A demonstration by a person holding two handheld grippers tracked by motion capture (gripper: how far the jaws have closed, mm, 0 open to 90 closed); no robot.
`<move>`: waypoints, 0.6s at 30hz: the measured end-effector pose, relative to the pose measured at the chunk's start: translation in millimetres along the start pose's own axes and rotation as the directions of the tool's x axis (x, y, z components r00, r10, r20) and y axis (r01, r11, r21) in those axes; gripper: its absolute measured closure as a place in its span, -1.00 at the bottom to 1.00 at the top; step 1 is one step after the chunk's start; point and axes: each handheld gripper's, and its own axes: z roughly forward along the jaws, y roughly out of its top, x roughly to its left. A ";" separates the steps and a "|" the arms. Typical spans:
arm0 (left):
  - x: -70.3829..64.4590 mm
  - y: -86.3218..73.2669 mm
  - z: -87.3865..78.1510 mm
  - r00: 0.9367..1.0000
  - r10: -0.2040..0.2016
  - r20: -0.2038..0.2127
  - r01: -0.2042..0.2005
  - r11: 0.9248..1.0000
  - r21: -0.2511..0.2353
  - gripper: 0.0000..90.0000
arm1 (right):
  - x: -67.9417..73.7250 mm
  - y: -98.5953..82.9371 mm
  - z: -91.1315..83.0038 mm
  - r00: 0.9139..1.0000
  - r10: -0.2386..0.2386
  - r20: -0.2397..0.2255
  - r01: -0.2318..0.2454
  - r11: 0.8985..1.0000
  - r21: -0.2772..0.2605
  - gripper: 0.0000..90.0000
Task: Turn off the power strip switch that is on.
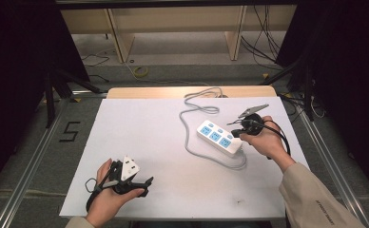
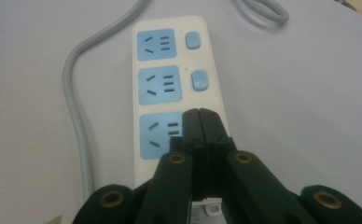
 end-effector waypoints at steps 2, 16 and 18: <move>0.0 0.0 0.1 1.000 0.001 -0.001 -0.001 1.000 0.000 -0.74 | 0.3 -1.4 -1.1 1.000 -0.001 0.002 0.001 1.000 -0.001 1.00; -0.1 0.2 0.2 1.000 -0.004 -0.003 0.004 1.000 -0.006 -0.74 | 5.0 -9.2 -9.7 1.000 -0.011 0.002 0.011 1.000 -0.020 1.00; -0.2 0.2 0.3 1.000 -0.006 -0.003 0.006 1.000 -0.006 -0.74 | 5.7 -11.4 -10.7 1.000 -0.011 0.000 0.011 1.000 -0.022 1.00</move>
